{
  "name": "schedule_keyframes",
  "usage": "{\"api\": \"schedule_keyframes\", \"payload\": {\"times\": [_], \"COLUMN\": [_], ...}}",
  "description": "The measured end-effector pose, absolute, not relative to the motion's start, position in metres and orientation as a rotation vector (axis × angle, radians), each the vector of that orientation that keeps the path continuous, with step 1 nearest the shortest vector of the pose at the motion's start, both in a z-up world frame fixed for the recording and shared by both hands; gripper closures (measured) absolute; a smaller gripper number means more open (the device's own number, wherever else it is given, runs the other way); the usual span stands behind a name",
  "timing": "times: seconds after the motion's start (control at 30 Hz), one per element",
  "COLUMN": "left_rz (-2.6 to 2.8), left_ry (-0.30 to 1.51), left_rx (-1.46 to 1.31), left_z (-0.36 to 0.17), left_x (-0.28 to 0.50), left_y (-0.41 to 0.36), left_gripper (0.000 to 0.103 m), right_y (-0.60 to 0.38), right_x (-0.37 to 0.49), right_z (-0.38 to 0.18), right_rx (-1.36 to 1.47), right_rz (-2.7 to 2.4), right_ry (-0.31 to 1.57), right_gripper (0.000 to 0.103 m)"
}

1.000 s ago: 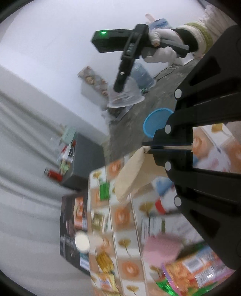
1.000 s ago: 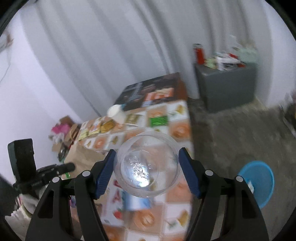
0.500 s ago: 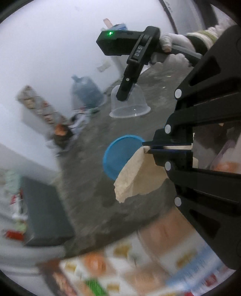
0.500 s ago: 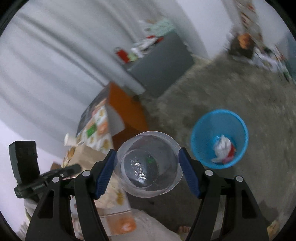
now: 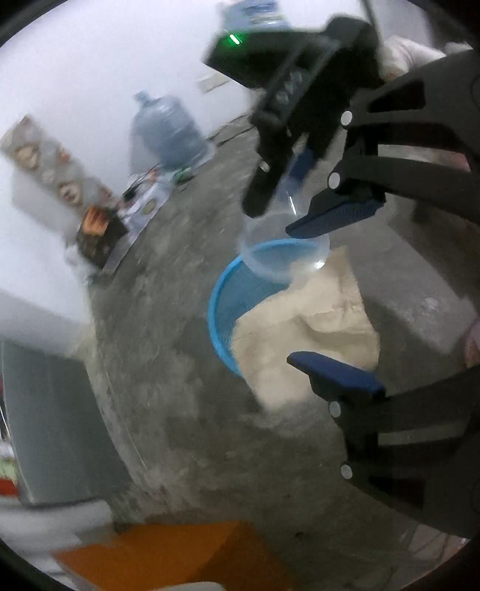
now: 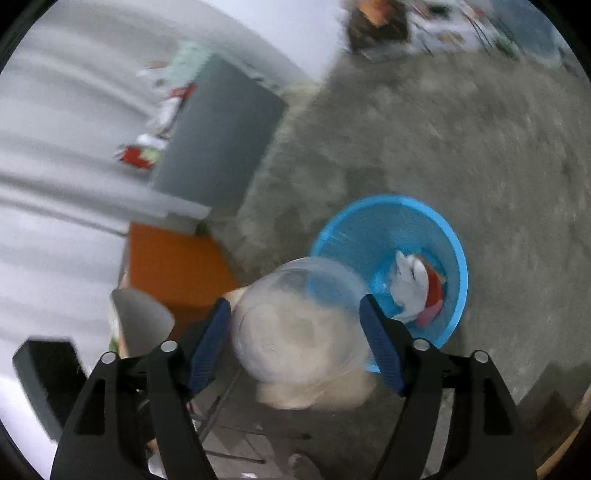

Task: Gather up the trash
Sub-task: 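Carry the brown paper and clear cup to the blue wastebasket and release both, then move both tools back toward the table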

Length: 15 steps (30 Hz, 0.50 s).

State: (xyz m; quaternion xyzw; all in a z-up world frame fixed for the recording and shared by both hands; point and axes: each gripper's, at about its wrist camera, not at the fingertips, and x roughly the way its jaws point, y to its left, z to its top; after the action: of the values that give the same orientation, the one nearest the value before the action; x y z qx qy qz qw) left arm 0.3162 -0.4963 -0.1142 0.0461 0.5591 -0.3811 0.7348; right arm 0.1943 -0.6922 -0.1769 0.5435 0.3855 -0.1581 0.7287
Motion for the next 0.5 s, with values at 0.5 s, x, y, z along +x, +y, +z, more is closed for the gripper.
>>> {"api": "schedule_keyframes", "payload": {"times": [0.5], "left_rz": [-0.89], "left_ry": [1.203], "left_rx": [-0.093], "left_z": [-0.041], "left_x": [0.318], "left_y": [-0.35], "left_gripper": [0.043], "right_y": [-0.658], "right_x": [0.125], "right_z": [-0.165], "right_rx": [1.176], "right_rz": [-0.237], "right_ry": [0.784], "right_gripper": [0.032]}}
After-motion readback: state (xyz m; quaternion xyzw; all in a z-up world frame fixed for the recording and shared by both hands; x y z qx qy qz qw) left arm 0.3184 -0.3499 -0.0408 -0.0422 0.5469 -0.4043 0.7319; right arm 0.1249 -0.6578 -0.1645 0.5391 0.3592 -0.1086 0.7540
